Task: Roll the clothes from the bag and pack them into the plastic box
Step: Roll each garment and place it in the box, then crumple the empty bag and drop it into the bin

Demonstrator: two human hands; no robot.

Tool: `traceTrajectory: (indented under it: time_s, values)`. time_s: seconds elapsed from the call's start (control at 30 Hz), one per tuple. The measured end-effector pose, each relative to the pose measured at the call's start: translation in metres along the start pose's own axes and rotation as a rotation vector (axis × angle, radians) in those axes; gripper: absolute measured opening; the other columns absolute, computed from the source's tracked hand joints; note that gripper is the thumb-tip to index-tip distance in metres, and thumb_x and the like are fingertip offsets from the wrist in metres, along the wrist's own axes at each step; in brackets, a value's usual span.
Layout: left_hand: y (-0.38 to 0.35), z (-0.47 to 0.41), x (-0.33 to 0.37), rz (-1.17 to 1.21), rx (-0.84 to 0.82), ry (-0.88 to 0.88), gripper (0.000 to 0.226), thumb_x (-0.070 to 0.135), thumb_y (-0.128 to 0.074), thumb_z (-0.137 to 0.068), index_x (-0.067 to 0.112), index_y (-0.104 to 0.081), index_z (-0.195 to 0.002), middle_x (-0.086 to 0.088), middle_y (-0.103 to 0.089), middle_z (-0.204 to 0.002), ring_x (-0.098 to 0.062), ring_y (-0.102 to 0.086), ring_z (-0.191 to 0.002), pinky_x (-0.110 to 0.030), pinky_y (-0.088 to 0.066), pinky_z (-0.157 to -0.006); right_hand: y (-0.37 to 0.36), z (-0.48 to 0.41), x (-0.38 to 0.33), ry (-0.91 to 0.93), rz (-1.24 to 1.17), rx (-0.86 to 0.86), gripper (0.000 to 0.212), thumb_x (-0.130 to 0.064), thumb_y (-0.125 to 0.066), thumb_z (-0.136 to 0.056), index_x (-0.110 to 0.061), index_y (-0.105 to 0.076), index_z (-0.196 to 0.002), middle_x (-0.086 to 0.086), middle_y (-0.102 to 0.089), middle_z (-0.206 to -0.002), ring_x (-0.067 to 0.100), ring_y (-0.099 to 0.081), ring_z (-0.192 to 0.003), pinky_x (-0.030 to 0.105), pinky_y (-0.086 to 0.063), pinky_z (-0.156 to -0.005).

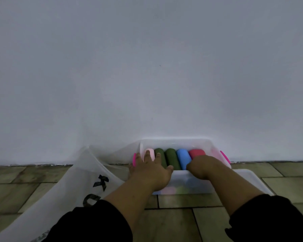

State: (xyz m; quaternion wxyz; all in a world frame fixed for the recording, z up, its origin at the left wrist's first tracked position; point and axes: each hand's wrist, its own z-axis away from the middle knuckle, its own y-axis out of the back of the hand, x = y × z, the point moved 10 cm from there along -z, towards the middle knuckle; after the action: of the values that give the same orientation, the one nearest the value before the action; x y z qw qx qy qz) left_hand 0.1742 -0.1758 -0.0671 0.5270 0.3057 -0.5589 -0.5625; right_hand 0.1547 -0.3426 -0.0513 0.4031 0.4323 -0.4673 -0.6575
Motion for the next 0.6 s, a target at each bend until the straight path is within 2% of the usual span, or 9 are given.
traceTrajectory:
  time_s: [0.17,0.27,0.37,0.5,0.57,0.6]
  values:
    - [0.0,-0.001,0.002,-0.005,-0.002,-0.007,0.075,0.069,-0.019,-0.09,0.031,-0.001,-0.153,-0.002,0.011,-0.161,-0.037,0.015,-0.145,-0.058,0.001,-0.116,-0.003,-0.001,0.003,-0.016,0.004,0.018,0.037,-0.029,-0.04,-0.084,-0.019,-0.04,-0.119,0.014,-0.055,-0.11,0.027,-0.049,-0.087,0.037,-0.045,-0.08]
    - [-0.001,-0.002,0.002,0.006,0.015,-0.002,0.075,0.068,-0.02,-0.09,0.031,-0.002,-0.153,-0.001,0.009,-0.162,-0.038,0.015,-0.145,-0.059,-0.001,-0.116,-0.003,-0.001,0.002,0.0,0.006,0.037,0.025,-0.031,-0.042,-0.085,-0.025,-0.038,-0.109,0.007,-0.052,-0.096,0.023,-0.053,-0.087,0.035,-0.047,-0.077]
    - [0.004,0.001,0.003,0.033,0.092,-0.022,0.075,0.067,-0.024,-0.09,0.031,-0.004,-0.152,-0.001,0.007,-0.162,-0.037,0.012,-0.146,-0.059,-0.001,-0.116,0.0,0.001,0.003,0.013,-0.013,0.1,0.031,-0.032,-0.042,-0.085,-0.026,-0.038,-0.115,0.006,-0.054,-0.102,0.023,-0.055,-0.09,0.036,-0.049,-0.079]
    - [0.017,0.023,-0.01,0.128,0.366,-0.031,0.076,0.063,-0.028,-0.092,0.031,0.006,-0.151,-0.002,0.019,-0.16,-0.03,0.014,-0.147,-0.056,0.003,-0.116,0.012,0.005,0.009,0.035,-0.077,0.278,0.038,-0.034,-0.045,-0.09,-0.019,-0.052,-0.124,0.007,-0.054,-0.125,0.023,-0.052,-0.11,0.035,-0.044,-0.094]
    - [0.006,0.043,-0.035,0.202,0.463,0.073,0.081,0.063,-0.027,-0.091,0.031,0.021,-0.148,-0.002,0.027,-0.157,-0.029,0.02,-0.146,-0.055,0.006,-0.114,0.029,0.021,0.006,0.122,-0.205,0.483,0.034,-0.028,-0.054,-0.091,-0.011,-0.058,-0.12,0.01,-0.054,-0.128,0.024,-0.049,-0.116,0.033,-0.039,-0.099]
    - [-0.004,0.053,-0.049,0.224,0.472,0.141,0.084,0.064,-0.025,-0.09,0.031,0.029,-0.144,-0.003,0.031,-0.156,-0.03,0.023,-0.145,-0.056,0.008,-0.114,0.039,0.037,0.012,0.134,-0.367,0.619,0.03,-0.022,-0.059,-0.089,-0.008,-0.06,-0.116,0.012,-0.055,-0.126,0.025,-0.05,-0.116,0.032,-0.038,-0.097]
